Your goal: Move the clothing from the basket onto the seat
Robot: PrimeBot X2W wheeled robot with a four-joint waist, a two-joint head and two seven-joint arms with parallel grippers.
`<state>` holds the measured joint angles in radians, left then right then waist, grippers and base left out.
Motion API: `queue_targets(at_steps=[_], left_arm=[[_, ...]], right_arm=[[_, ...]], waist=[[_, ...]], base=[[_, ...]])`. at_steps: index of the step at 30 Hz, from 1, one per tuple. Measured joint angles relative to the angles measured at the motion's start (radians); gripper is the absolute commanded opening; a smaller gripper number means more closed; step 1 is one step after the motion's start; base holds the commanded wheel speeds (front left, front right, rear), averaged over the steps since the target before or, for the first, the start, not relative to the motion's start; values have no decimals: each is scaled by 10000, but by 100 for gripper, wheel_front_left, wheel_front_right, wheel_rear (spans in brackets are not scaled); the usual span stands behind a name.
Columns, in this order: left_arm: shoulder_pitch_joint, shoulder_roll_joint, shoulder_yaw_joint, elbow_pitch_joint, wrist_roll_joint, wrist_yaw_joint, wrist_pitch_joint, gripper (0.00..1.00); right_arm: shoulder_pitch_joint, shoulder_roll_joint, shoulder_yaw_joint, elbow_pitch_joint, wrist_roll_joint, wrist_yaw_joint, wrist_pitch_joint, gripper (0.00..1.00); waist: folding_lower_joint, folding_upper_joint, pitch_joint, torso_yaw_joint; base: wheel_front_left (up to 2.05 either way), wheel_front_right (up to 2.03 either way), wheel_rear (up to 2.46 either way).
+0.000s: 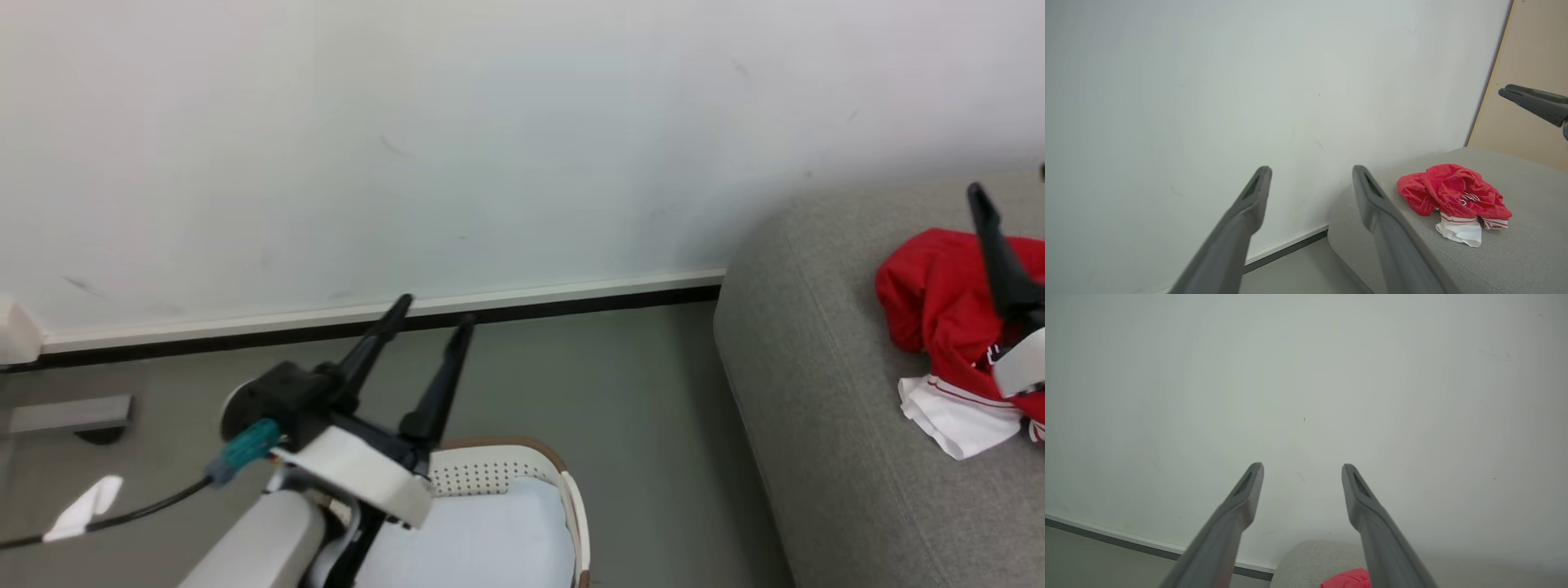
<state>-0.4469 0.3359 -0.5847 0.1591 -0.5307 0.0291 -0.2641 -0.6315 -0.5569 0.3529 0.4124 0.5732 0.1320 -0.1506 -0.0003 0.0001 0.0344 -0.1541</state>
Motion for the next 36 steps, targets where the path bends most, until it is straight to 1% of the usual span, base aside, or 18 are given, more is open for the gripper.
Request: queue_targets(at_steps=[7,10,13,17,23,26,30,33,36], left_arm=[[1186,165,1714,-259,8,351,0,100],[1688,107,2353,-322,27,443,0,100],[2250,-58,2899,-247,94,573,0,100],[2875,-384,3415,25,228,583,0,100],[3591,-892,4391,2,1066,562,0,100],[3929,-1216,4800,-42,1482,366,0,100],[4277,-1664,5246,-8,2044,132,0,100],[4382,-1964,5503,123,2316,-105,0,100],[4390,-2128,5772,267,2635,-330,0,100]], right_arm=[[1504,1498,-514,-385,-263,-2,-759,100],[2105,1904,-617,-502,-384,-2,-895,100],[2658,2295,-558,-633,-504,0,-1014,100],[3502,2754,-602,-961,-819,-2,-1106,100],[4651,3475,-1312,-1956,-1521,-2,-1118,100],[4938,3887,-1626,-2211,-1733,0,-1120,100],[5272,4224,-1885,-2194,-2063,-2,-1120,100],[5390,4330,-1906,-2119,-2144,-2,-1120,100],[5390,4347,-1912,-2013,-2157,-2,-1120,100]], waist=[[1,-1,-240,438],[1,0,-293,610],[1,-1,-327,719],[2,0,-378,825],[2,-1,-384,837],[3,-1,-354,792],[3,0,-343,806],[3,0,-334,847],[3,-1,-322,861]], base=[[0,0,0],[0,0,0],[0,0,0],[0,0,0],[0,0,0],[0,0,0],[0,0,0],[0,0,0],[0,0,0]])
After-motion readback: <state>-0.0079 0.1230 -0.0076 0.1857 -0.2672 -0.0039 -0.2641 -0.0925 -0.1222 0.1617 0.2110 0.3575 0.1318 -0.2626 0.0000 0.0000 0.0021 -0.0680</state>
